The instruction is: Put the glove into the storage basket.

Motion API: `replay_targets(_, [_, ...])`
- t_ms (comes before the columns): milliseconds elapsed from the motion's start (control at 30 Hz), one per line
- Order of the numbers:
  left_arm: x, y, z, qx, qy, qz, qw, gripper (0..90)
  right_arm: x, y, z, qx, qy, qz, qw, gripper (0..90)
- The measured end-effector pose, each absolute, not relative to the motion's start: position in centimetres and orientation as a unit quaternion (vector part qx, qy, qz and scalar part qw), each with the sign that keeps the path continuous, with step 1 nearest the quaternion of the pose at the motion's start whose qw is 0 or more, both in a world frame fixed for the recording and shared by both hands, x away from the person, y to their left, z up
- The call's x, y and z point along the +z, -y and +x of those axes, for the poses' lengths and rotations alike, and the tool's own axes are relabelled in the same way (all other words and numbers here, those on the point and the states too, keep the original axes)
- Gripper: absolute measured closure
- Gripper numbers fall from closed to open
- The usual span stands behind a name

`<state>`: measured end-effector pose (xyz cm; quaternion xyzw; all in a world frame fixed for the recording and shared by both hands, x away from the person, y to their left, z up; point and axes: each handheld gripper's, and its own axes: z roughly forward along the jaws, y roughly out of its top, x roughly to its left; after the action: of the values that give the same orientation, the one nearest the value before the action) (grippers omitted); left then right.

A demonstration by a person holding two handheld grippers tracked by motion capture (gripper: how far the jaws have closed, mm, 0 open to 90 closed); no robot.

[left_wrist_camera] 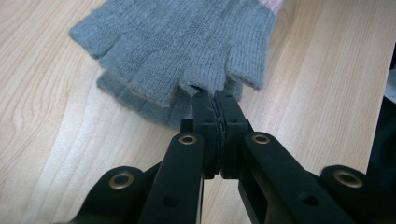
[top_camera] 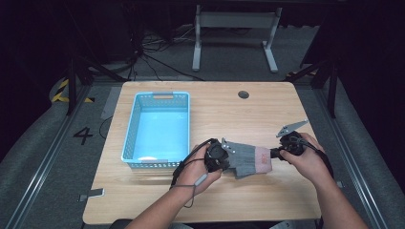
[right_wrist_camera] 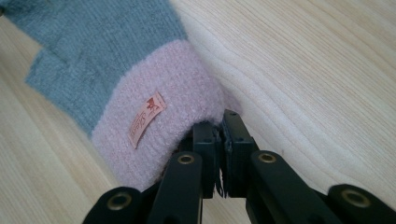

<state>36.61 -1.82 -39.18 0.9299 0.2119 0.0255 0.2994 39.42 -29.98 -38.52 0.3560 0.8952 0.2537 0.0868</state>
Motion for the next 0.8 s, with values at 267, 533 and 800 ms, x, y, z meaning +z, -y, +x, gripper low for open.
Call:
replay_targets(267, [-40.2, 2.2, 36.8, 0.014, -0.212, 0.934, 0.289, 88.8, -39.5, 29.8, 40.4, 0.245, -0.896, 0.363, 0.076, 86.4])
replay_targets(533, [-41.0, 2.4, 37.1, 0.004, -0.218, 0.936, 0.277, 88.8, -40.3, 29.5, 41.0, 0.238, -0.897, 0.365, 0.071, 86.4])
replay_targets(800, [-41.7, 2.5, 37.3, -0.006, -0.224, 0.937, 0.267, 88.4, -41.0, 29.1, 41.4, 0.227, -0.900, 0.365, 0.073, 86.0])
